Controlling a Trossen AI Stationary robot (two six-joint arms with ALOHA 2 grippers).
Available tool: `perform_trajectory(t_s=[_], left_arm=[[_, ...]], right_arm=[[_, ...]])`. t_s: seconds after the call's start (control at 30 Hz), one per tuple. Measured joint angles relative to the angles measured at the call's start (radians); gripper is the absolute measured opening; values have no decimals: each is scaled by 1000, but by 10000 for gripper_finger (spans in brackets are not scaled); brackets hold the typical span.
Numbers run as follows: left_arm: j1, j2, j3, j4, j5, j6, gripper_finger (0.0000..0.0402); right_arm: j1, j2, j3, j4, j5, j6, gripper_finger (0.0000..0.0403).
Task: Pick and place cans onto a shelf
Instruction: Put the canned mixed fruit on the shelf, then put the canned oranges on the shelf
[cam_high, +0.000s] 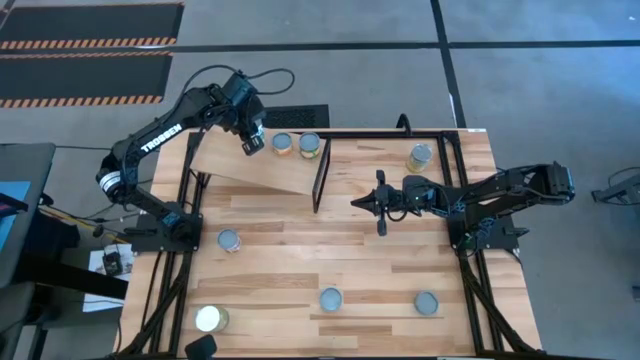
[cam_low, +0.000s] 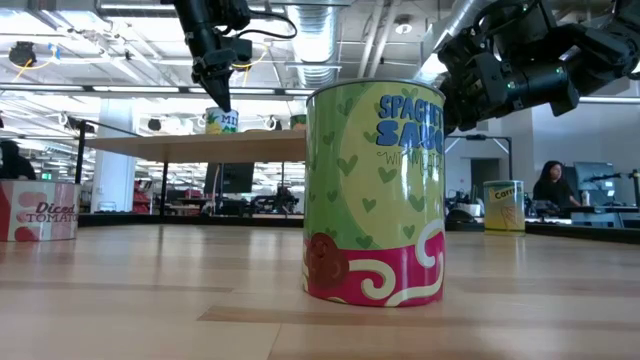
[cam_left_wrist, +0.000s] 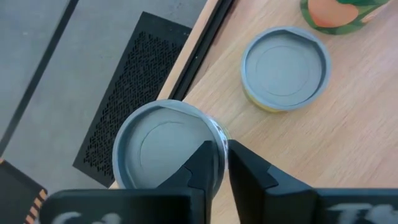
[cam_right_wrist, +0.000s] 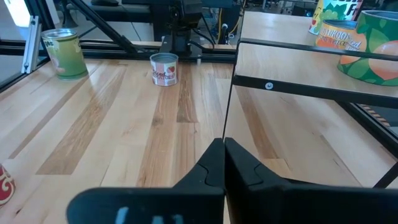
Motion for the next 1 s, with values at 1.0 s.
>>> perform_trajectory(t_s=[1.0], left_arm=[[-409,-361,-249,122,156,-39,114]], right_arm=[[0,0,0,-9,0,-3,12]])
